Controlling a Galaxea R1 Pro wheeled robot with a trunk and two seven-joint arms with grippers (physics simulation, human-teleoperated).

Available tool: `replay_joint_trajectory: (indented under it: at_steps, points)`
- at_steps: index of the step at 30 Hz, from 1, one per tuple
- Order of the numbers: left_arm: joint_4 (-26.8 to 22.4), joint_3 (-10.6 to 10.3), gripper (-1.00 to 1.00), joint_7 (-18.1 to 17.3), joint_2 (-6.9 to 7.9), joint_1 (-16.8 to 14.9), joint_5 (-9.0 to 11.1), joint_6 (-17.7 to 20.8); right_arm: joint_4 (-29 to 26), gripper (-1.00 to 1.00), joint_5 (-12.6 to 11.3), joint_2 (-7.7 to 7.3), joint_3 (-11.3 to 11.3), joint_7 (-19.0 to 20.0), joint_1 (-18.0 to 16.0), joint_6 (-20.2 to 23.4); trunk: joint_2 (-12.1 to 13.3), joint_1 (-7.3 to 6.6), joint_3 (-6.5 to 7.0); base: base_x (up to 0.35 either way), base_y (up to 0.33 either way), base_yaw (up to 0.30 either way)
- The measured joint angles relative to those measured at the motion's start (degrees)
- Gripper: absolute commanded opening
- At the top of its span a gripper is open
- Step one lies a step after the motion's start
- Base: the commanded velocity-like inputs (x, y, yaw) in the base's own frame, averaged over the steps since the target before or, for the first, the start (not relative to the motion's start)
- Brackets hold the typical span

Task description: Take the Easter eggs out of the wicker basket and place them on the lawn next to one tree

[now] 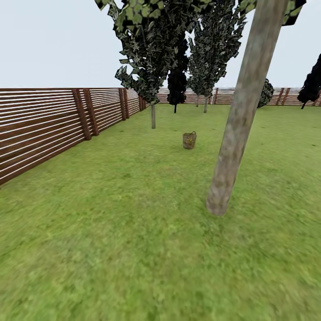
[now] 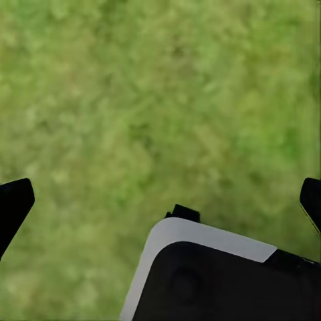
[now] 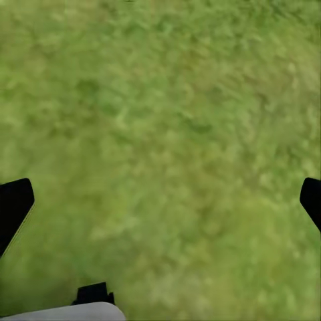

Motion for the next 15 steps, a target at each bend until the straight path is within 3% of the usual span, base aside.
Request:
replay_joint_trajectory:
  at_steps: [8,15]
  points:
    - [0.0,0.0,1.0,0.0,0.11,0.0,0.0,-0.1,0.0,1.0,0.0,0.06,0.1,0.0,0.0,0.0,0.0,0.0,0.0,0.33,0.017,0.0]
    - [0.0,0.1,1.0,0.0,0.21,0.0,0.1,-0.2,-0.7,1.0,-0.1,0.05,0.2,0.1,0.0,-0.5,0.0,0.0,0.0,0.33,0.122,0.0]
